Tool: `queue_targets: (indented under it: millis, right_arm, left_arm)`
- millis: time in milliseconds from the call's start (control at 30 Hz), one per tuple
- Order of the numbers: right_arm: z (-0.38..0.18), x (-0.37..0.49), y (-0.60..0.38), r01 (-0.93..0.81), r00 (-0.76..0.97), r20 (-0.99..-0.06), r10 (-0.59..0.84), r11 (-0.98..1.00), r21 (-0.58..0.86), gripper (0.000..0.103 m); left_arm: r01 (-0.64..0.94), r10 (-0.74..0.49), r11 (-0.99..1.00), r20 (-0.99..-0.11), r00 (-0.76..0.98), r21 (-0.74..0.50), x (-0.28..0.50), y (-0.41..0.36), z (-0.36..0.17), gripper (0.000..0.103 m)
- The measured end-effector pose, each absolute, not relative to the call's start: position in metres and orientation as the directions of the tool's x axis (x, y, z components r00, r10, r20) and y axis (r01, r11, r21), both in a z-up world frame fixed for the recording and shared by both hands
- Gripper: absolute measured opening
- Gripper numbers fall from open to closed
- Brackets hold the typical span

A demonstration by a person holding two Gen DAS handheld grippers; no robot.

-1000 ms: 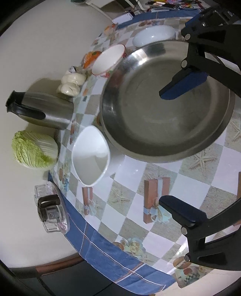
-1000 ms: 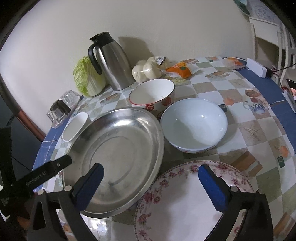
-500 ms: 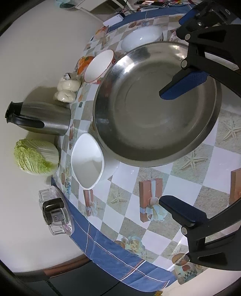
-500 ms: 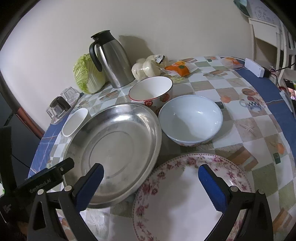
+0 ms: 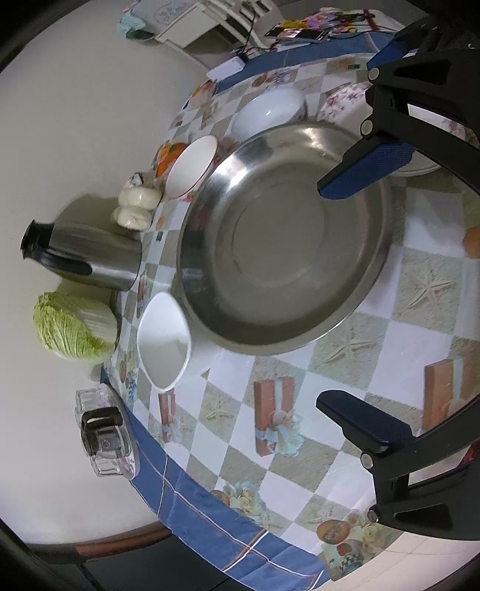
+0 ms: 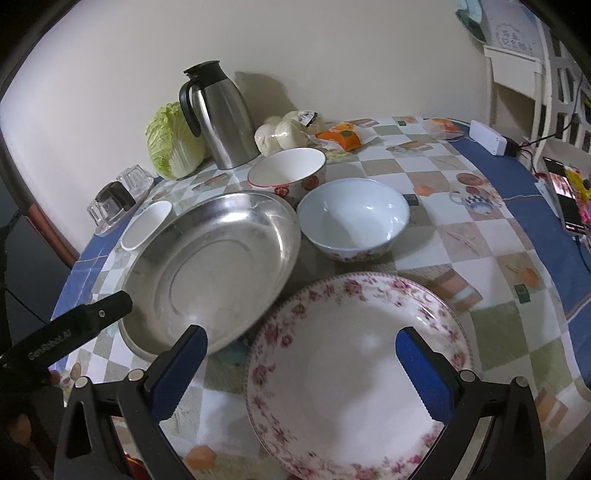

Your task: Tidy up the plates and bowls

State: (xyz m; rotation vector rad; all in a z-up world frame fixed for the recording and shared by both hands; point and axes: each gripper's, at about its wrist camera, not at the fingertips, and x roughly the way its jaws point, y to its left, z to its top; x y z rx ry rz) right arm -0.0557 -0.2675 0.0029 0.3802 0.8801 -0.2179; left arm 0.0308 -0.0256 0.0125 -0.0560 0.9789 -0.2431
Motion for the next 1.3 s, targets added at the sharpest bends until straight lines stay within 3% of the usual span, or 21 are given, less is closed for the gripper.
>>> queue_targets:
  millis: [433, 733, 1300]
  right_arm:
    - [-0.004, -0.08, -0.291, 0.434, 0.582, -0.809, -0.076, 0.871, 0.231, 0.103]
    - [-0.015, -0.086, -0.314, 0.504, 0.544, -0.836, -0.07, 0.824, 0.258, 0.103]
    - [-0.028, -0.098, -0.351, 0.589, 0.514, -0.856, -0.054, 0.748, 0.306, 0.103]
  left_arm:
    - [0.264, -0.305, 0.946, -0.788, 0.536, -0.186, 0.0, -0.048, 0.016, 0.103]
    - [0.292, -0.313, 0.936, -0.839, 0.444, -0.195, -0.01, -0.065, 0.005, 0.103]
    - [0.386, -0.345, 0.903, -0.85, 0.398, -0.186, -0.028, -0.102, -0.002, 0.103]
